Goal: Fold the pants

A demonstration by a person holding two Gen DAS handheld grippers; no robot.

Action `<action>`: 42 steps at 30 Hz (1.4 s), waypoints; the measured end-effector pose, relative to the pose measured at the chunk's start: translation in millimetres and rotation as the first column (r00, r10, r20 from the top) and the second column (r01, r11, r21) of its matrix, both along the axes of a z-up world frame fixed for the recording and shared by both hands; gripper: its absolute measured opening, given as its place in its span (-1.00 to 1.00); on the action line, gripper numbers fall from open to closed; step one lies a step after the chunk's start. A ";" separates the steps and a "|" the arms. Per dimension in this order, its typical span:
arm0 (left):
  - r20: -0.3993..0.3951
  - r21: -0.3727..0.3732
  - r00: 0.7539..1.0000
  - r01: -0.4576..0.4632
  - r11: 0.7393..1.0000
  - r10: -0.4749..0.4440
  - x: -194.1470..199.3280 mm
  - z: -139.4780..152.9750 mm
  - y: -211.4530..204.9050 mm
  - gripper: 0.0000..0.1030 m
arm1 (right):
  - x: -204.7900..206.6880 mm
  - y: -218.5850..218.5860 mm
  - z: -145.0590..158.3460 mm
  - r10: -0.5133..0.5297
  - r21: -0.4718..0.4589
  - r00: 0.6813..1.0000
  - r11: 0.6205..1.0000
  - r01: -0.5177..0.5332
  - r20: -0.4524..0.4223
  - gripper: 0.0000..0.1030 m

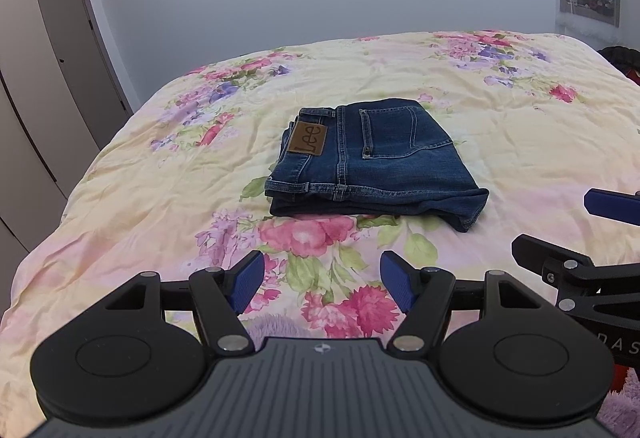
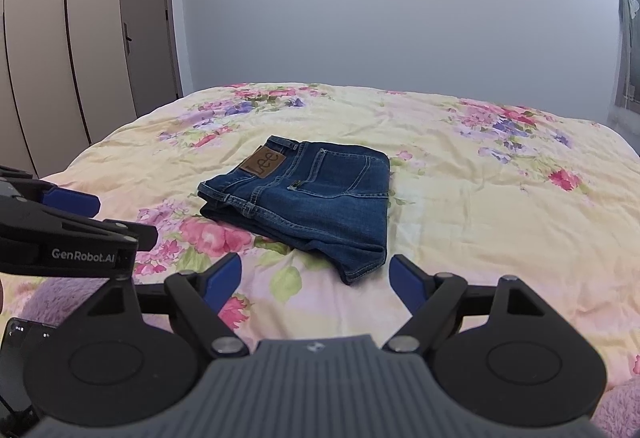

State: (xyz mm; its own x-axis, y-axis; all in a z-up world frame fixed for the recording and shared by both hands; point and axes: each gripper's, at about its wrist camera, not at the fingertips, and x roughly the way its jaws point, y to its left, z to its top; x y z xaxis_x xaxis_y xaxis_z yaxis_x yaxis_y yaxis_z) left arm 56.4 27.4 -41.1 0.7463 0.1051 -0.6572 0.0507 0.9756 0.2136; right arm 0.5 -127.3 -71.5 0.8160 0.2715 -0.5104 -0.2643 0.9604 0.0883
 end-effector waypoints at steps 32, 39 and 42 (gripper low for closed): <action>0.009 0.010 1.000 -0.002 1.000 0.002 -5.0 5.2 2.4 0.51 | -5.0 1.3 0.9 0.003 -0.003 1.000 1.000 -0.003 0.006 0.49; 0.004 0.014 1.000 0.002 1.000 -0.003 -4.7 5.3 0.9 0.51 | -5.1 1.3 0.6 0.005 -0.003 1.000 1.000 -0.005 0.004 0.49; 0.004 0.019 1.000 0.003 1.000 -0.003 -4.6 5.1 0.0 0.51 | -5.4 1.1 0.1 0.008 -0.003 1.000 1.000 -0.008 0.001 0.49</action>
State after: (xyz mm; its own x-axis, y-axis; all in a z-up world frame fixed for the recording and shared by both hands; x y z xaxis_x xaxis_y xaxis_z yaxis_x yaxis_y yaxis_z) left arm 51.8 27.4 -36.0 0.7489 0.1154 -0.6525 0.0524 0.9713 0.2319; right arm -4.8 -126.2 -71.5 0.8141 0.2766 -0.5106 -0.2723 0.9585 0.0849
